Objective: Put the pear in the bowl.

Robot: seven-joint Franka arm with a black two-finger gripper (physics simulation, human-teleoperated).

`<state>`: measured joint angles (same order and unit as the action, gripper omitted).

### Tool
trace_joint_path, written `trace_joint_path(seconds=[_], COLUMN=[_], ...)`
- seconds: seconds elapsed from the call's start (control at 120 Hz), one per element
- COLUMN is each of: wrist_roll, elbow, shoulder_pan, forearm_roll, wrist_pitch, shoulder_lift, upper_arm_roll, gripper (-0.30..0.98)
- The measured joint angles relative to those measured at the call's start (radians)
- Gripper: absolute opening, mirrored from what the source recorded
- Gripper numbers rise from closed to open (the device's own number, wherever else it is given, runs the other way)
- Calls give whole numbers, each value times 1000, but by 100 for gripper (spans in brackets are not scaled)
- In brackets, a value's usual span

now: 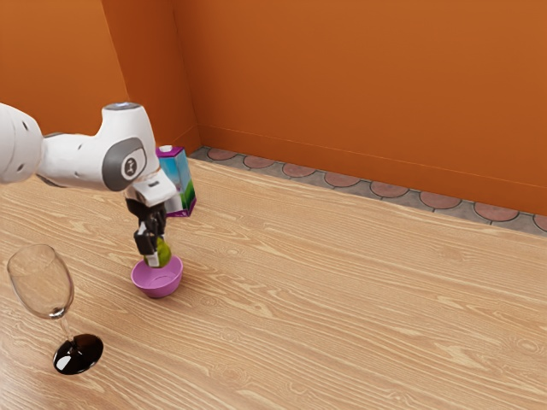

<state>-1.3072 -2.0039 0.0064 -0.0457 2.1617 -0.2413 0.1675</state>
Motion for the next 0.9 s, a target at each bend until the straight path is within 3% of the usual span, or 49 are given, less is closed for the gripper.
trace_joint_path(seconds=[0.367, 0.467, 0.633, 0.775, 0.9], wrist_roll=[-24, -20, 67, 137, 183], elbow=[-7, -8, 11, 220, 299], shoulder_pan=[-4, -42, -180, -289, -328], forearm_roll=[-9, -10, -6, 27, 40], wrist_pitch=[-26, -37, -181, -335, -424], shoulder_lift=[3, 34, 227, 269, 283], upper_arm_roll=[1, 1, 9, 8, 8], gripper=[57, 62, 65, 67, 68])
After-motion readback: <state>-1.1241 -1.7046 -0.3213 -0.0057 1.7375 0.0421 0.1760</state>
